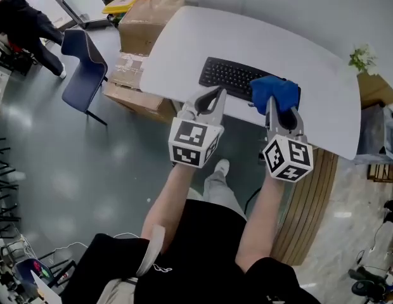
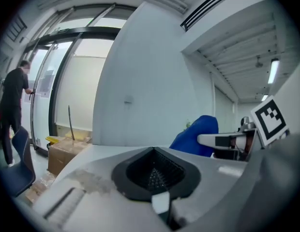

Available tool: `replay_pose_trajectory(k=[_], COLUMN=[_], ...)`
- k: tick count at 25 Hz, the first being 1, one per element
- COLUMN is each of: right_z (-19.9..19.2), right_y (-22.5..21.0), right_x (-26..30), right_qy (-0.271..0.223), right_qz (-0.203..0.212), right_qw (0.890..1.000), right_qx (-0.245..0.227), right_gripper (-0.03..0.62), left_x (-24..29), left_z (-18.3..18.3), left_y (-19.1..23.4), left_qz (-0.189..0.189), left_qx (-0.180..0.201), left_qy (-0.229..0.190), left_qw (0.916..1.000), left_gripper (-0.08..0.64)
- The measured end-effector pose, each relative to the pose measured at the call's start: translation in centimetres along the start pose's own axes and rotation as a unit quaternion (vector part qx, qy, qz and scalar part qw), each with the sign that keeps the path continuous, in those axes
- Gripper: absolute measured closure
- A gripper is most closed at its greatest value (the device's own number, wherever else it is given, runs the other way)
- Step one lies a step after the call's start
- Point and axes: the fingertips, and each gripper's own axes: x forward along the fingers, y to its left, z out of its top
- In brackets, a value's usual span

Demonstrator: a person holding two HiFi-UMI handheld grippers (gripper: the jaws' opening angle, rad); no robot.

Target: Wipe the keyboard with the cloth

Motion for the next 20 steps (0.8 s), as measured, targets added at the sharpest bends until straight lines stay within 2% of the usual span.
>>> replay_pose_trajectory(k=[3, 7, 9, 12, 16, 20], right_z=[0.6, 0.6, 0.5, -0.8, -2.9, -4.6], right_y=[-1.8, -1.8, -1.6, -1.0, 0.7, 2.8], right_x=[3.9, 7.7, 9.4, 12.1, 15.8, 19.2], right_qy=[0.004, 0.017, 0.022, 0.042, 0.072, 0.089], right_qz=[0.017, 0.043, 0.055, 0.066, 0.084, 0.11], right_qw=[1.0, 0.999, 0.998, 0.997, 0.994, 0.99], right_qx=[0.009, 0.006, 0.006, 0.0, -0.017, -0.014], right_gripper=[0.502, 0.502, 0.502, 0.502, 0.502, 0.502], left_x=[3.3, 5.8, 6.7, 7.9, 9.8, 12.3], left_z=[0.9, 1.5, 1.1, 0.1, -1.5, -3.3], left_y=[1.7, 4.4, 6.2, 8.6, 11.2, 13.1], left_qz=[0.015, 0.039, 0.06, 0.08, 0.083, 0.077], left_qx=[0.0, 0.006, 0.018, 0.011, -0.003, -0.011], left_qy=[0.002, 0.01, 0.022, 0.037, 0.056, 0.074], left_qw=[0.9999, 0.9992, 0.9978, 0.9961, 0.995, 0.9943], left_gripper=[0.563, 0.563, 0.563, 0.563, 0.563, 0.563])
